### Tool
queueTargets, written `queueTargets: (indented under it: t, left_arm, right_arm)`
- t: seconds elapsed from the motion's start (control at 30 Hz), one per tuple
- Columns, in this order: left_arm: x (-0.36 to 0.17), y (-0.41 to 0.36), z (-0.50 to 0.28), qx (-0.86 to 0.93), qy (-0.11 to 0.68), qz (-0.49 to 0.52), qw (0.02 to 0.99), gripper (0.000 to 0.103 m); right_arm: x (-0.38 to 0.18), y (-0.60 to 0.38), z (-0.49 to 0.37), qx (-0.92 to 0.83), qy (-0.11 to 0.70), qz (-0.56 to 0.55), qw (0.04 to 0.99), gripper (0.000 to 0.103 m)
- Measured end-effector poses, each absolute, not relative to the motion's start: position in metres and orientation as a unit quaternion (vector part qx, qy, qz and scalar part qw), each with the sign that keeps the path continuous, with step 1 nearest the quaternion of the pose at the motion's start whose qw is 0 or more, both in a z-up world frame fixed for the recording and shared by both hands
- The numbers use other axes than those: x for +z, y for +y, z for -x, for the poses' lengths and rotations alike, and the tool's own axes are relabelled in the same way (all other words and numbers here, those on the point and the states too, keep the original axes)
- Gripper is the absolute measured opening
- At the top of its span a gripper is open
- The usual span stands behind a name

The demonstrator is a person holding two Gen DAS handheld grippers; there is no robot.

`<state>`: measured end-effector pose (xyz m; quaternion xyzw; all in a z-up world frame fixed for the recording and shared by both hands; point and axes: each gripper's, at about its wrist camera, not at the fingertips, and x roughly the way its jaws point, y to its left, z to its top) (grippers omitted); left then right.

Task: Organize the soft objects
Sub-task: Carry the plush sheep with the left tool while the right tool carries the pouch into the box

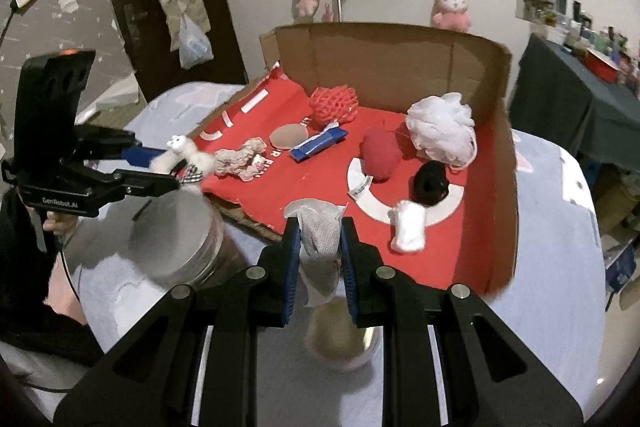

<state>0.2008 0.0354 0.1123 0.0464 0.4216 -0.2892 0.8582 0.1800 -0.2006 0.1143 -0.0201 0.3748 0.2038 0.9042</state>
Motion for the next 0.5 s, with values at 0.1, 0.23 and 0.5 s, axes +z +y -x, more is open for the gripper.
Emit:
queueTargets:
  t: [0.1,0.23,0.5]
  left_arm:
    - [0.107,0.026,-0.223,-0.294,0.442,-0.059,0.846,0.036]
    - [0.095,0.016,-0.25,-0.293,0.465,-0.075,0.832,0.036]
    - [0.073,-0.001,-0.289,-0.293,0.508,-0.096,0.804,0.036]
  right_arm:
    - [0.11,-0.198,-0.203,0.214,0.399,0.026,0.891,0.019]
    - [0.099,-0.194,-0.237,0.227,0.441,0.032,0.868,0.019]
    - [0.068,-0.175,-0.292,0.235,0.52,0.053,0.819,0.019]
